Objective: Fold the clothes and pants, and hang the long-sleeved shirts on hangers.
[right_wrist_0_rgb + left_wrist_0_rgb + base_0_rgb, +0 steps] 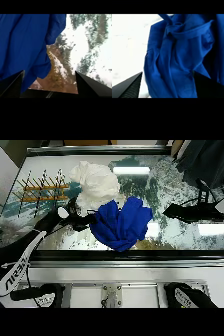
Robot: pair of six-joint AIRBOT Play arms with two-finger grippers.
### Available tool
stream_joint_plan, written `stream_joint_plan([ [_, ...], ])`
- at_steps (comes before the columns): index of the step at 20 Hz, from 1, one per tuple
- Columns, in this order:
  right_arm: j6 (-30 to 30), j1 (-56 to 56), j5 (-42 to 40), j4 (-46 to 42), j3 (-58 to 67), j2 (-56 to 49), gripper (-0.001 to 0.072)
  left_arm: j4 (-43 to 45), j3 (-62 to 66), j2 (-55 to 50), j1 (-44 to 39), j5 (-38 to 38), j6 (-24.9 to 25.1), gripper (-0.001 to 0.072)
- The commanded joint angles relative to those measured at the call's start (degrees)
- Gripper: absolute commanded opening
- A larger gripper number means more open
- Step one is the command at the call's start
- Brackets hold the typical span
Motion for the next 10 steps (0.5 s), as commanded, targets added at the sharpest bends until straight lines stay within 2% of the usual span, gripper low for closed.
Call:
stream_joint_plan([
  [1,0.2,0.4,-1.7,5.9,-1.4,-4.8,0.0703,-5.9,2.8,-6.4,-1.3,-0.9,4.3,0.0707],
  [2,0.2,1.2,-3.5,7.5,-2.5,-6.4,0.0703,-5.9,4.1,-7.8,-1.7,-1.8,4.3,0.0562],
  [4,0.2,4.3,-7.3,9.0,-5.0,-9.6,0.0703,-5.9,6.1,-9.5,-1.7,-3.5,4.3,0.0182],
  [5,0.2,6.6,-9.4,10.0,-6.3,-11.5,0.0703,-5.7,6.4,-9.4,-1.6,-3.5,4.3,0.0042],
  [6,0.2,9.0,-11.2,10.7,-7.0,-13.4,0.0703,-5.2,6.4,-8.8,-1.4,-3.4,4.3,0.0009],
  [9,0.0,15.5,-16.0,11.8,-7.1,-18.9,0.0699,-4.8,6.3,-5.5,0.0,-3.6,4.4,0.001],
  [10,0.0,16.6,-17.3,11.8,-6.9,-19.4,0.0611,-4.8,6.3,-3.5,0.8,-3.6,4.5,0.001],
])
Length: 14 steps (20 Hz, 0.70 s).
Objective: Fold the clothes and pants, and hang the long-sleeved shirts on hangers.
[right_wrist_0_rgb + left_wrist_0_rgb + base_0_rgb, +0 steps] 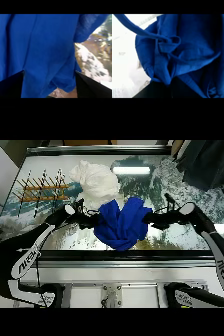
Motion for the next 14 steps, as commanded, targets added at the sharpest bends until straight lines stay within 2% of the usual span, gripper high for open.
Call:
stream_joint_plan([
  [1,-1.1,5.1,-5.7,1.6,0.1,-3.6,0.0374,-0.1,0.5,5.1,2.0,-0.4,0.8,0.0009],
  [2,-3.1,4.8,-4.9,1.3,1.4,-2.9,0.0132,-0.1,1.2,7.8,3.1,-0.5,0.8,0.001],
  [3,-5.3,3.9,-3.0,0.9,3.8,-1.4,0.0009,-0.2,2.7,11.2,4.3,-1.5,0.9,0.001],
  [5,-8.8,1.0,2.7,0.9,11.4,3.6,0.0009,-0.3,8.8,18.7,6.2,-4.9,1.3,0.001],
  [8,-9.0,-2.8,9.0,1.0,25.5,12.5,0.0009,-0.2,20.5,30.0,6.0,-5.8,1.3,0.001],
  [12,-7.5,-3.6,7.3,1.1,38.1,24.0,0.0009,0.4,29.6,41.8,1.2,0.0,1.6,0.001],
  [14,-7.4,-3.6,5.7,1.1,40.4,28.7,0.0009,5.7,31.4,45.4,-2.1,1.7,1.4,0.0009],
])
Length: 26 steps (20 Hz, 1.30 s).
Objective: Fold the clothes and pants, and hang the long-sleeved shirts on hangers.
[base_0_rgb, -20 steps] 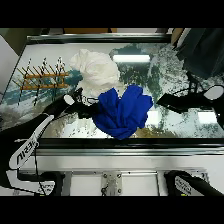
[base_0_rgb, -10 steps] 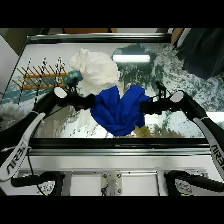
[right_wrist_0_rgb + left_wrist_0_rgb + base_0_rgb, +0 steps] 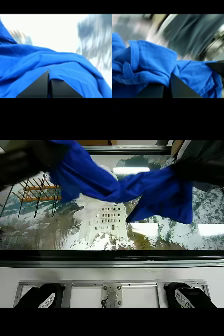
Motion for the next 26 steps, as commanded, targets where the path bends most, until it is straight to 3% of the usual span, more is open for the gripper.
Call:
stream_joint_plan([
  [1,0.3,-0.5,-2.3,0.0,6.1,8.9,0.0009,7.6,4.8,7.8,-4.9,3.5,-0.7,0.001],
  [4,3.5,-0.5,-3.9,-0.2,6.1,12.0,0.0009,16.8,3.3,10.4,-6.8,4.6,-5.8,0.0009],
  [8,9.5,-0.5,-0.1,-2.5,6.1,9.0,0.0009,26.3,-3.1,9.2,-6.8,3.9,-11.8,0.001],
  [13,8.9,-0.3,9.3,-4.5,4.9,-2.4,0.0008,27.4,-8.4,-1.6,-6.8,-2.9,-11.9,0.0009],
  [19,8.9,-0.5,8.8,-21.9,-9.3,-3.9,0.0025,25.2,-19.2,-5.6,-11.6,-11.2,-12.0,0.0013],
  [20,9.3,-0.8,7.7,-23.0,-11.4,-4.3,0.0142,24.4,-21.7,-5.6,-13.4,-10.7,-12.0,0.0261],
  [21,9.3,-1.4,6.4,-23.5,-12.7,-5.4,0.0476,23.7,-23.9,-5.9,-15.4,-9.4,-12.0,0.0663],
  [22,9.3,-2.2,5.6,-23.5,-12.8,-6.6,0.0679,24.2,-25.3,-6.4,-17.3,-8.6,-12.0,0.0683],
  [26,9.3,-5.9,4.2,-23.3,-12.8,-5.8,0.0671,26.5,-26.9,-5.5,-12.6,-8.3,-12.6,0.0678],
])
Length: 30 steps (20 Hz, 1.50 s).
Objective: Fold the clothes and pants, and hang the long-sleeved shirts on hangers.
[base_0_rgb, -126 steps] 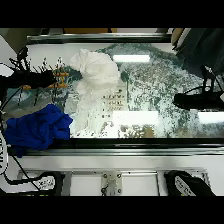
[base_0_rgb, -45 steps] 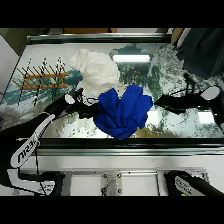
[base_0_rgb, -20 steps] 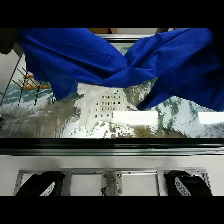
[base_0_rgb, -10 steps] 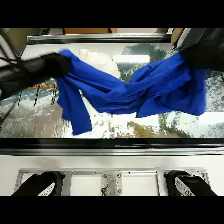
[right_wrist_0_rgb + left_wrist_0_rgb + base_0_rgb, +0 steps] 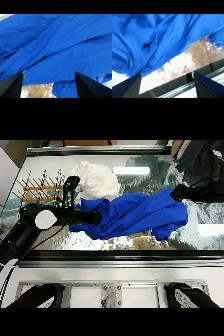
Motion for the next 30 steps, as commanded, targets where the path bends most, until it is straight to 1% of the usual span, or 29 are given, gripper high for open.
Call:
stream_joint_plan([
  [1,0.1,-2.5,-0.7,-1.4,-1.0,1.1,0.0672,1.6,-2.6,1.4,5.9,0.5,-1.1,0.0678],
  [5,0.1,-2.4,0.2,-0.7,-1.0,4.1,0.0671,0.9,-9.0,3.4,21.6,2.4,-2.4,0.0678],
  [7,0.1,-2.4,0.2,0.9,-1.2,4.3,0.0672,-3.7,-14.4,1.5,27.5,4.3,-2.3,0.0678],
  [9,0.1,-2.3,0.2,2.9,-1.7,4.3,0.0671,-7.8,-19.6,-2.0,30.7,8.2,-2.3,0.0678],
  [11,0.1,-1.9,0.2,4.1,-2.3,4.2,0.0671,-15.5,-22.8,-6.3,32.2,13.2,-1.9,0.0677],
  [12,0.1,-1.5,0.2,4.1,-2.5,4.2,0.0671,-20.3,-23.6,-8.3,32.1,15.1,-0.3,0.0678],
  [14,0.1,-1.1,0.2,4.1,-2.6,4.2,0.0671,-30.1,-23.9,-11.8,30.5,18.0,6.1,0.0677],
  [15,0.1,-1.0,0.2,4.3,-2.6,4.2,0.0671,-33.0,-23.8,-13.0,29.2,18.8,7.8,0.0677],
  [17,0.1,-0.9,0.2,4.3,-2.6,4.2,0.0671,-34.3,-23.8,-15.1,25.7,20.0,8.3,0.0677],
  [18,0.1,-0.9,0.2,4.3,-2.6,4.2,0.0671,-34.4,-23.7,-15.8,23.9,20.2,8.2,0.0662],
  [20,0.1,-0.9,0.2,4.2,-2.6,4.2,0.0671,-36.0,-23.6,-15.5,20.5,21.6,8.2,0.0181],
  [21,0.1,-0.9,0.2,4.2,-2.6,4.2,0.0671,-37.8,-23.1,-14.4,18.7,23.4,8.3,0.0078],
  [22,0.1,-0.9,0.2,4.3,-2.6,4.2,0.0672,-38.4,-21.7,-13.0,16.8,24.8,8.5,0.0009],
  [24,0.1,-0.9,0.1,4.1,-2.6,4.3,0.0671,-38.3,-16.4,-9.7,11.0,25.2,9.0,0.0009],
  [26,0.1,-0.9,-0.4,4.0,-2.6,4.5,0.0671,-38.1,-9.5,-7.2,3.7,25.9,11.1,0.0009],
  [28,0.1,-0.9,-2.0,3.1,-2.6,4.9,0.0671,-37.0,-2.3,-7.0,-4.7,28.6,13.9,0.0009],
  [30,0.1,-1.0,-5.0,0.9,-2.6,6.2,0.0671,-30.1,3.7,-9.1,-11.6,28.9,13.8,0.0009],
])
